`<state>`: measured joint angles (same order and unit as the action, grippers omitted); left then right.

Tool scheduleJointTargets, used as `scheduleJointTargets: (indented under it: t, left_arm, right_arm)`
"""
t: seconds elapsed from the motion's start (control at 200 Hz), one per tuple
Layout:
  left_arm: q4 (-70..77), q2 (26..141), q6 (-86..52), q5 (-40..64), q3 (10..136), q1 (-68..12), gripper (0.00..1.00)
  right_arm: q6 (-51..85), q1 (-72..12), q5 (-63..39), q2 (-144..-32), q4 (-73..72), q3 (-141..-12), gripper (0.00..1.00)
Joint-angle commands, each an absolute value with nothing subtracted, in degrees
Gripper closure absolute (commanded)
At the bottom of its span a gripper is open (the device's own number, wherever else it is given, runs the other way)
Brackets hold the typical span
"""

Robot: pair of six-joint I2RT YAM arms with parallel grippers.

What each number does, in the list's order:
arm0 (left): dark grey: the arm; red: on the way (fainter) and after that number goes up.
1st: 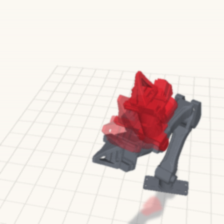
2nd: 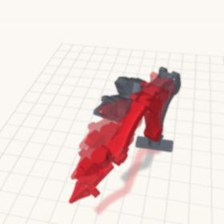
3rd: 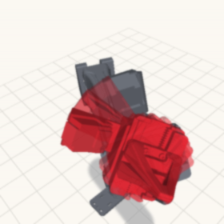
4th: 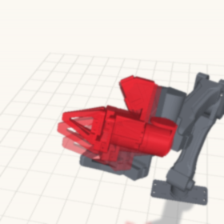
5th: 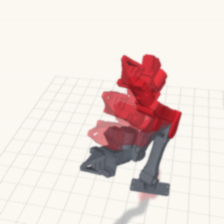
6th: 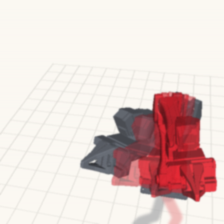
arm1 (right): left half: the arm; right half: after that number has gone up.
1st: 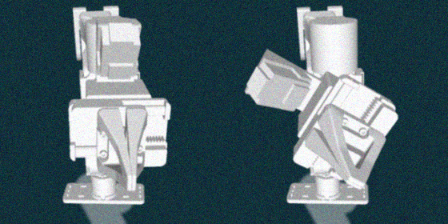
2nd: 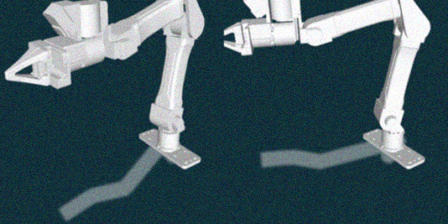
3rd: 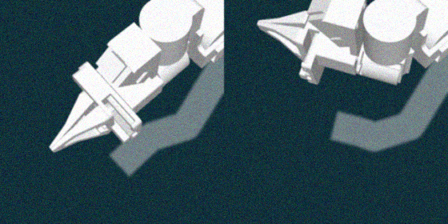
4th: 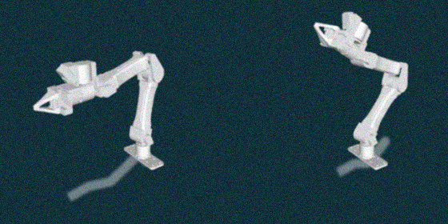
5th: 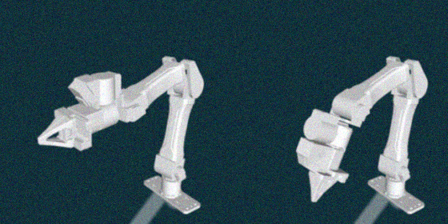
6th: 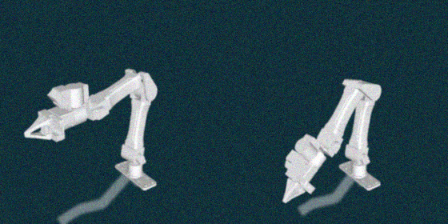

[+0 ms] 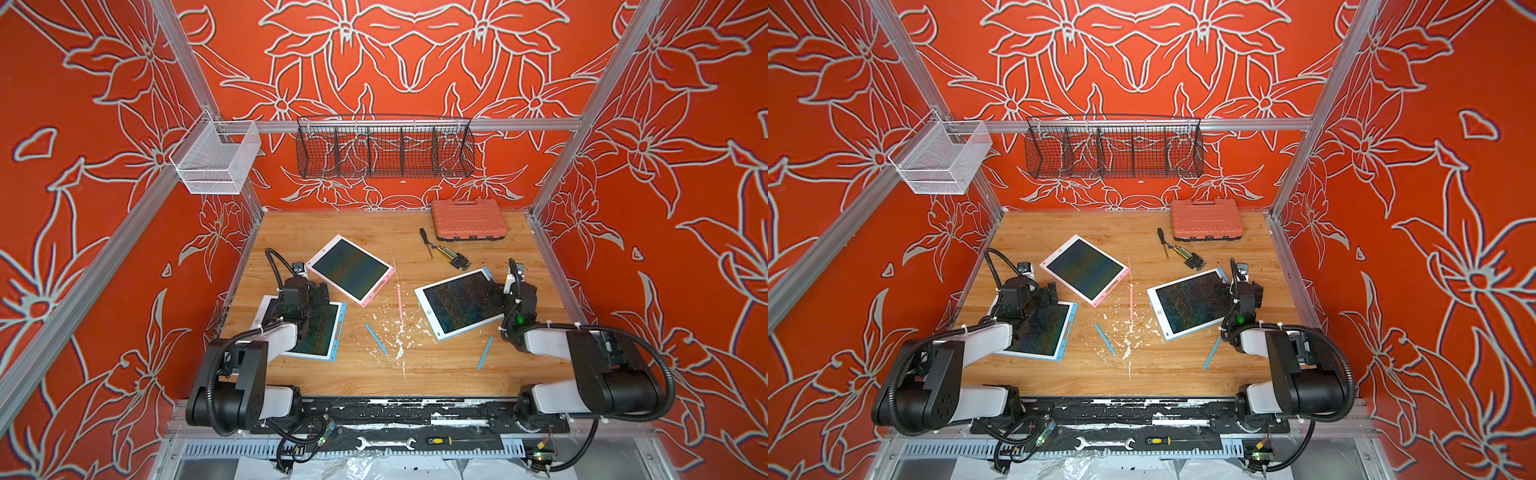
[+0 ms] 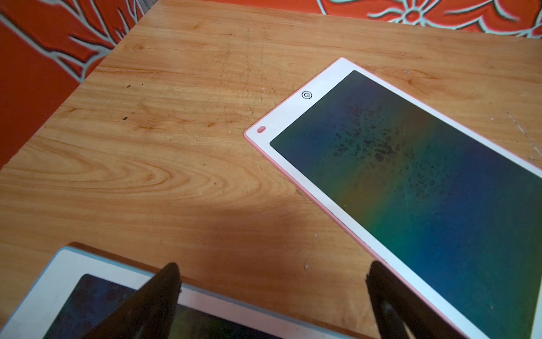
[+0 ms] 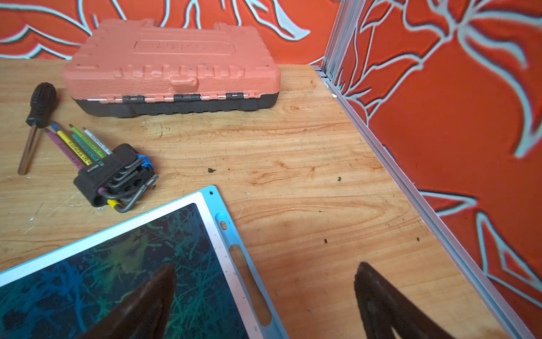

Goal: Place the stylus back onto the writing tablet
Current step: Adjust the writing tablet at the center of the board.

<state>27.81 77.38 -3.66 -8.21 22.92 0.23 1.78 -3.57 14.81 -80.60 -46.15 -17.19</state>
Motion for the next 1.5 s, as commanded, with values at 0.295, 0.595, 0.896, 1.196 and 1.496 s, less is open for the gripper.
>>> scheduleJointTargets:
  t: [0.295,0.595,0.896,1.196,1.496]
  left_arm:
    - [28.4,77.0,-3.1,-8.0,23.0,0.4,0.03]
    - [28.4,77.1,-3.1,-8.0,23.1,0.4,0.03]
    - [28.4,76.9,-3.1,-8.0,23.1,0.4,0.03]
    - [24.5,74.5,-2.7,-7.2,24.5,0.4,0.03]
    - [6.9,66.0,-4.6,-6.3,29.6,0.4,0.03]
  right_arm:
    - [2.2,-3.9,16.1,-80.8,-47.2,-17.5,0.03]
    - [2.1,-3.9,16.1,-80.9,-47.0,-17.6,0.03]
    - [2.2,-3.8,16.1,-80.8,-47.1,-17.5,0.03]
    - [2.0,-3.9,15.3,-76.2,-37.9,-20.4,0.03]
    - [4.9,-3.9,17.0,-65.2,-18.3,-24.7,0.03]
